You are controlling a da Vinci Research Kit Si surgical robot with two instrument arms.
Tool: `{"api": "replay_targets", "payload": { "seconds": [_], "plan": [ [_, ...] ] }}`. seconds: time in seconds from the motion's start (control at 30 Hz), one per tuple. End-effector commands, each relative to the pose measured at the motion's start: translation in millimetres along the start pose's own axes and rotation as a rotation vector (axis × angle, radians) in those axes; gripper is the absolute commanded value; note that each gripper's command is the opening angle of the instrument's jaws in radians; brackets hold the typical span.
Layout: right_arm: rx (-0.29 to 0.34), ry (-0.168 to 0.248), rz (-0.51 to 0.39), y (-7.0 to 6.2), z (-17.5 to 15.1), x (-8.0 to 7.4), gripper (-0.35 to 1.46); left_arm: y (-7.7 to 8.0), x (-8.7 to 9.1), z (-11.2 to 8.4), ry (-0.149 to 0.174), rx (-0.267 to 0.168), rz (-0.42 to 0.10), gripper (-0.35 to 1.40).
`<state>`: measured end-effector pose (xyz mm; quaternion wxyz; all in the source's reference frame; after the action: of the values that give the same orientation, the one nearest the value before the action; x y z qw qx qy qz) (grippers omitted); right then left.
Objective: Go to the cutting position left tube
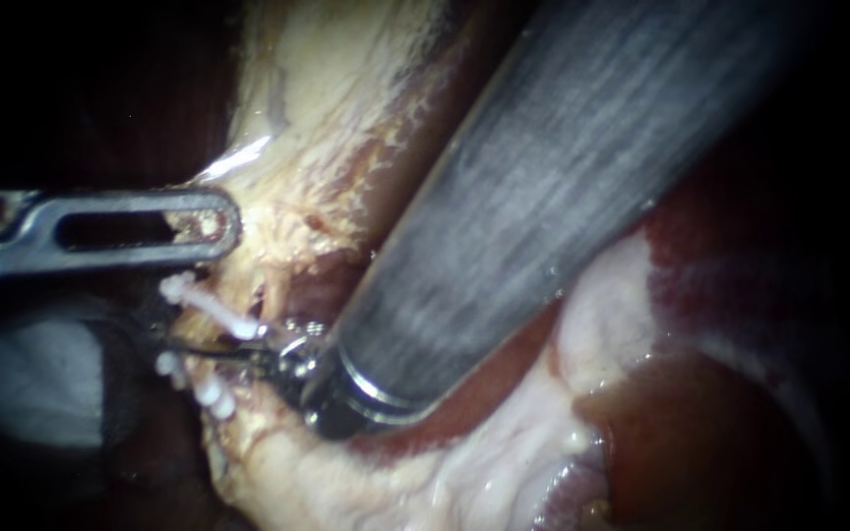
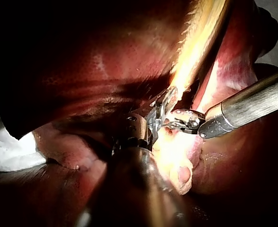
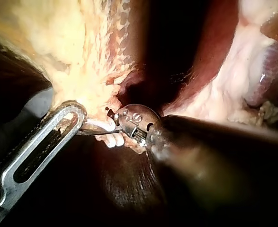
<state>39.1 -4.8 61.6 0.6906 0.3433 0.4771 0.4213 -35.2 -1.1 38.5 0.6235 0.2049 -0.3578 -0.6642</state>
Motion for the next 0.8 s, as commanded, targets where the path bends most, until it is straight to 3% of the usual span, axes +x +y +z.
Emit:
{"api": "replay_targets", "payload": {
  "seconds": [0.03,0.8],
  "plan": [
    [-0.005,0.004,0.001,-0.1,0.1,0.0,-0.35,0.0,0.0,0.0,0.0,0.0,0.0,-0.3],
    [0.004,0.062,-0.004,-0.2,1.4,0.1,-0.35,-0.2,0.1,0.0,-0.001,-0.001,-0.001,-0.3]
  ]
}}
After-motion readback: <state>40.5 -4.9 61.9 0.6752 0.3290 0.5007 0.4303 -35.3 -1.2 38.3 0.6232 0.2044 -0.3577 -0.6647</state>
